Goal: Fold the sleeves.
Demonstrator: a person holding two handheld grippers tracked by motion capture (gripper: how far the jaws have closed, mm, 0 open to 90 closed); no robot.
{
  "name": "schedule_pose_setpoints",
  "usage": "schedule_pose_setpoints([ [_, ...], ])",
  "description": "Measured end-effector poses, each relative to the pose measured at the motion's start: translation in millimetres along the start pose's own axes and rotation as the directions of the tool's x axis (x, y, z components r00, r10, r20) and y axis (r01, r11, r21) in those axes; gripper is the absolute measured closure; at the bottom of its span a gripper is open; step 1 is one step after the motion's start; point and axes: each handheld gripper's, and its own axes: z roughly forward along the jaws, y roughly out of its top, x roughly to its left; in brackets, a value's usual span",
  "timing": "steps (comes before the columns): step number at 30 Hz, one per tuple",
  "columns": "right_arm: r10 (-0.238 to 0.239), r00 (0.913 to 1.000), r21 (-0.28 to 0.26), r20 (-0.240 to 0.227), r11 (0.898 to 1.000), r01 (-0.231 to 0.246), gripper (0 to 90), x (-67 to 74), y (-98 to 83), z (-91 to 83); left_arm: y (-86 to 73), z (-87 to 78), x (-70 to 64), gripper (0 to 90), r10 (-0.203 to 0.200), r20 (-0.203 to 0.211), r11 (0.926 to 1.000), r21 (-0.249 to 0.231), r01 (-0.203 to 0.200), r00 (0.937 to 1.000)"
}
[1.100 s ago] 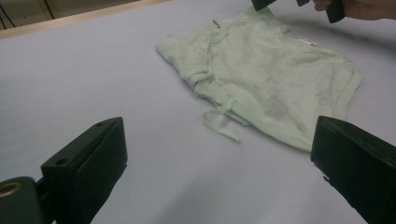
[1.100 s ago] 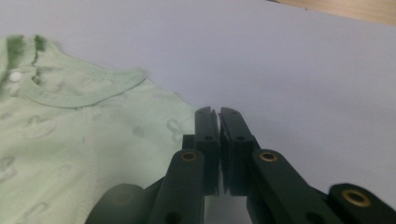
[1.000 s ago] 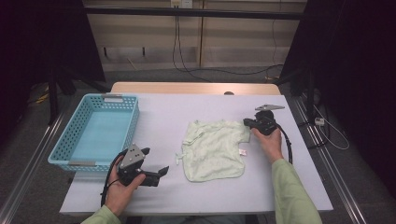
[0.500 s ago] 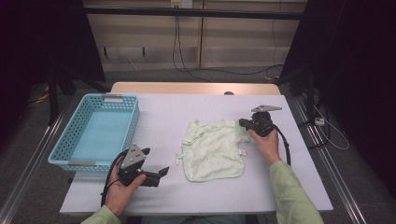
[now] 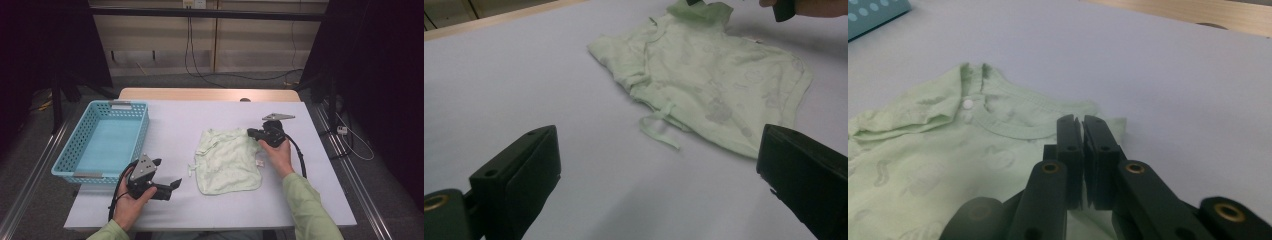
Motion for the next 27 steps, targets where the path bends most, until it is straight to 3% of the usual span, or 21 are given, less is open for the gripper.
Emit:
schedule_pose_setpoints([
  [23,-0.001,0.999,0.041,-0.044,0.999,0.003,86.0,20.0,-1.8,32.3,0.2,3.1,2.0,4.1,-0.014,0.018,0.9999,0.01,0.014,0.9997],
  [27,-0.002,0.9987,0.045,-0.052,0.999,0.005,82.2,22.7,-3.8,35.6,0.3,2.7,2.3,4.1,-0.011,0.017,0.9999,0.01,0.01,0.9998],
])
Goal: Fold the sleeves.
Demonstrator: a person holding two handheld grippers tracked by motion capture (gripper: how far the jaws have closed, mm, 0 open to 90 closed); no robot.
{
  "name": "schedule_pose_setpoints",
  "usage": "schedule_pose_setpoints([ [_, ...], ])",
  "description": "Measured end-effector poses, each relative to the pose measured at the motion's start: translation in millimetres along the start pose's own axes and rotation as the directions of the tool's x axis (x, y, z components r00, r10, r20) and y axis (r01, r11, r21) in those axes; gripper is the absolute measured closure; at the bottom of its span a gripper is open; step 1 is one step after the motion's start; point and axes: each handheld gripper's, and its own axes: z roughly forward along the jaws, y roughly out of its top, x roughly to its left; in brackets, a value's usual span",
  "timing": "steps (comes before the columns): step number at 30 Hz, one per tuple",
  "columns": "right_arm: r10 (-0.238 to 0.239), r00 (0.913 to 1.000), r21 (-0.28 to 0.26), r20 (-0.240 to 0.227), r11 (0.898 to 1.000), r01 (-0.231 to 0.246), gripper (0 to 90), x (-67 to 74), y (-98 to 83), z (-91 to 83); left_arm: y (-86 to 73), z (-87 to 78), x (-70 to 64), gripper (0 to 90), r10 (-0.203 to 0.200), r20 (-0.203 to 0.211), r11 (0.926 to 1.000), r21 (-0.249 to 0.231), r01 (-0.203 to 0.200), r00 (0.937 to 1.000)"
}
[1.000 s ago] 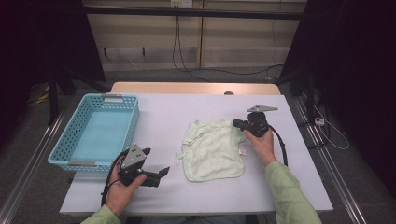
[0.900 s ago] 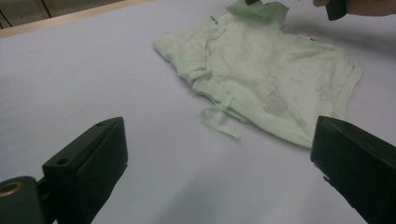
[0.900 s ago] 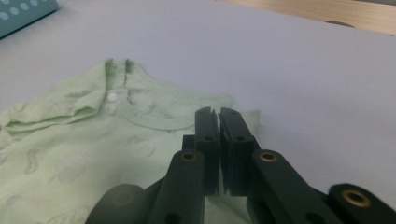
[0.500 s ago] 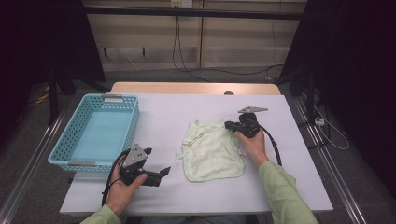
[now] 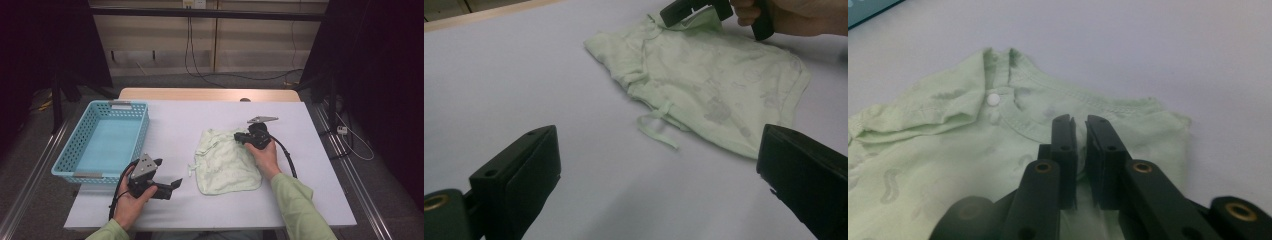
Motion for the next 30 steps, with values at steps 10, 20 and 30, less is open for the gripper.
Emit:
schedule_pose_setpoints([
  [10,-0.006,0.9993,-0.032,-0.038,0.999,0.005,63.3,1.5,4.4,-11.6,0.1,-0.5,0.1,4.1,0.0,-0.002,1.0,-0.002,0.0,1.0],
  [20,0.004,0.9991,-0.05,-0.042,0.999,-0.006,65.1,-1.2,3.9,-40.7,-0.1,-1.0,-0.1,4.1,0.003,-0.003,1.0,-0.004,-0.003,1.0],
  [30,-0.045,0.999,0.02,-0.01,0.999,0.045,70.4,1.1,-16.2,-62.1,0.0,-0.1,-0.6,4.1,0.005,-0.004,1.0,-0.005,-0.005,1.0],
])
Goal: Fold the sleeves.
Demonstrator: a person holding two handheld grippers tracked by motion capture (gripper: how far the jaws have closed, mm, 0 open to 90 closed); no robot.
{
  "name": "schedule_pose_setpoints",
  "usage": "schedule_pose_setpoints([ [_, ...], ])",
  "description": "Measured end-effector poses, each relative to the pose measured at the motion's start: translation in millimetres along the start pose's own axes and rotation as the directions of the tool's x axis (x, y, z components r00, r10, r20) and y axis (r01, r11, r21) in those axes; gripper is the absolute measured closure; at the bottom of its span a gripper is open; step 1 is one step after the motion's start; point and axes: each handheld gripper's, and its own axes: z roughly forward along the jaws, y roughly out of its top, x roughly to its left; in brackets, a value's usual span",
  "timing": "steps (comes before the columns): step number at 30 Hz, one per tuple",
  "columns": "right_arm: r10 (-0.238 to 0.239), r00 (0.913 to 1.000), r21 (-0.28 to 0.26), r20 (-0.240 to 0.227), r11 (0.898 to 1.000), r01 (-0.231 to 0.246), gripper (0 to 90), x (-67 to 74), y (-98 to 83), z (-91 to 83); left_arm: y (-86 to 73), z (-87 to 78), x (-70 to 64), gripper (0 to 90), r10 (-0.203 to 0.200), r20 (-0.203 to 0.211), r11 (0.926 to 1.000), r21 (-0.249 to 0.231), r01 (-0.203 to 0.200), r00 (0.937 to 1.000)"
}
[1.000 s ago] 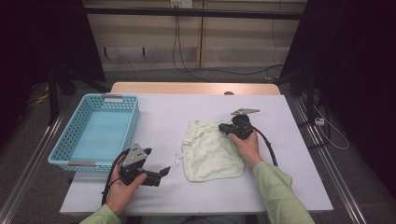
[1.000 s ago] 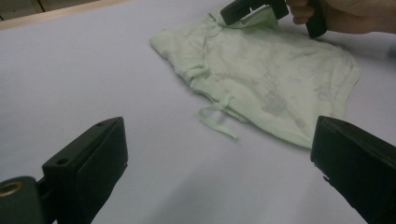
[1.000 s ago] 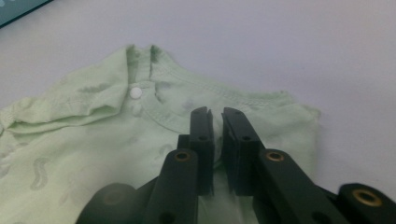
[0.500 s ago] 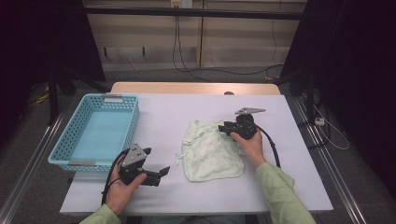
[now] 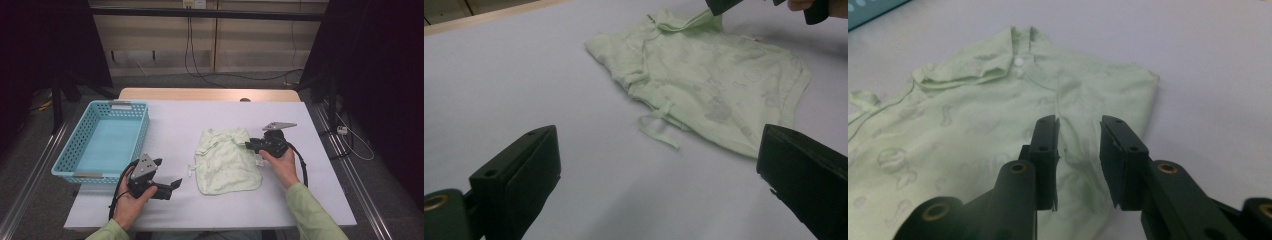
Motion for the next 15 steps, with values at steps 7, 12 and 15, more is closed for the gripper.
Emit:
schedule_pose_setpoints([
  [7,-0.029,0.9996,0.046,0.003,0.999,0.028,87.5,3.4,-6.8,3.4,0.2,0.2,-0.1,4.1,0.008,-0.001,0.9999,0.008,-0.008,1.0],
  [12,-0.045,0.9987,0.074,-0.022,0.996,0.047,87.7,8.4,-8.7,10.6,-0.3,0.4,0.3,4.1,0.0,0.0,1.0,0.005,0.0,1.0],
  [15,-0.052,0.9985,0.099,-0.017,0.994,0.053,87.3,10.6,-10.6,12.2,-0.3,0.1,0.2,4.1,0.005,0.001,1.0,0.004,-0.005,1.0],
])
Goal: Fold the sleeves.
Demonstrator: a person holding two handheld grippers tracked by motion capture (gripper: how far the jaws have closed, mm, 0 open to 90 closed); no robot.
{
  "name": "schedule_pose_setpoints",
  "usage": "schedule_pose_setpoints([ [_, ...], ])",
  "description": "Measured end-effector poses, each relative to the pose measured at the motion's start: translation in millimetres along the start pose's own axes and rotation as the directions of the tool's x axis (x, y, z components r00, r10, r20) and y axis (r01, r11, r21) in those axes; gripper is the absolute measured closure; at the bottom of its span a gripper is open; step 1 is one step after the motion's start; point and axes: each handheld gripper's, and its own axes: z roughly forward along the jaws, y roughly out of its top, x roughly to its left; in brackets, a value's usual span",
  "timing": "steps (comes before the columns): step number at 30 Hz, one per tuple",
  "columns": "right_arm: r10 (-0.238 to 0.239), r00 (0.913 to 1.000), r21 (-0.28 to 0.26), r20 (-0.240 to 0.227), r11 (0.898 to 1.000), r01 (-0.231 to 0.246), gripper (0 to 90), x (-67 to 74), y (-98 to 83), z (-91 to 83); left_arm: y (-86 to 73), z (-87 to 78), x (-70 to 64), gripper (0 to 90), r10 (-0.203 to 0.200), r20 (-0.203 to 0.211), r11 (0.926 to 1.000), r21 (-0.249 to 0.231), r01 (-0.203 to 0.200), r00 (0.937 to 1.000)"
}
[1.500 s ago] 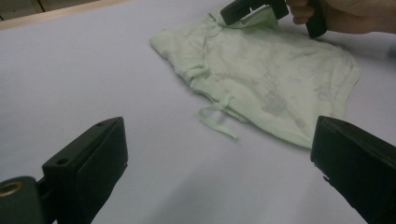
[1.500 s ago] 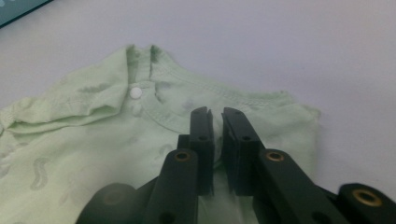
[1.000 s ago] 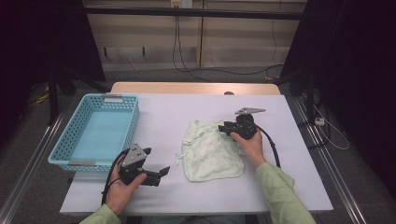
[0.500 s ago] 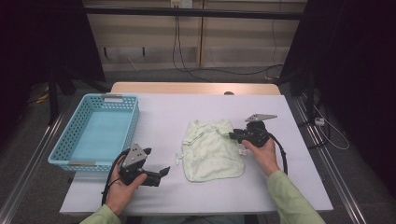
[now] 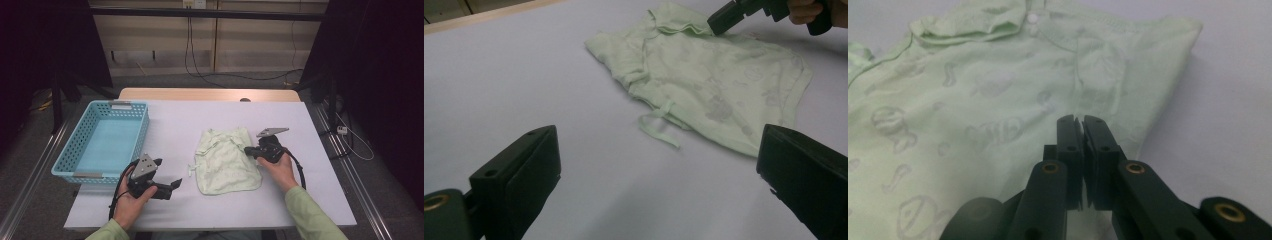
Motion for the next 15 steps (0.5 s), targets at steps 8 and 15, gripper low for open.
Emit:
schedule_pose_setpoints([
  [8,-0.003,1.0,0.015,0.009,1.0,0.003,77.2,0.4,-4.4,0.4,-0.7,0.7,0.7,4.1,0.001,0.001,1.0,0.007,-0.001,1.0],
  [15,0.002,1.0,-0.064,0.006,0.998,-0.002,67.0,5.0,-5.7,-5.2,-0.5,0.1,1.4,4.1,-0.005,0.005,1.0,-0.002,0.005,1.0],
])
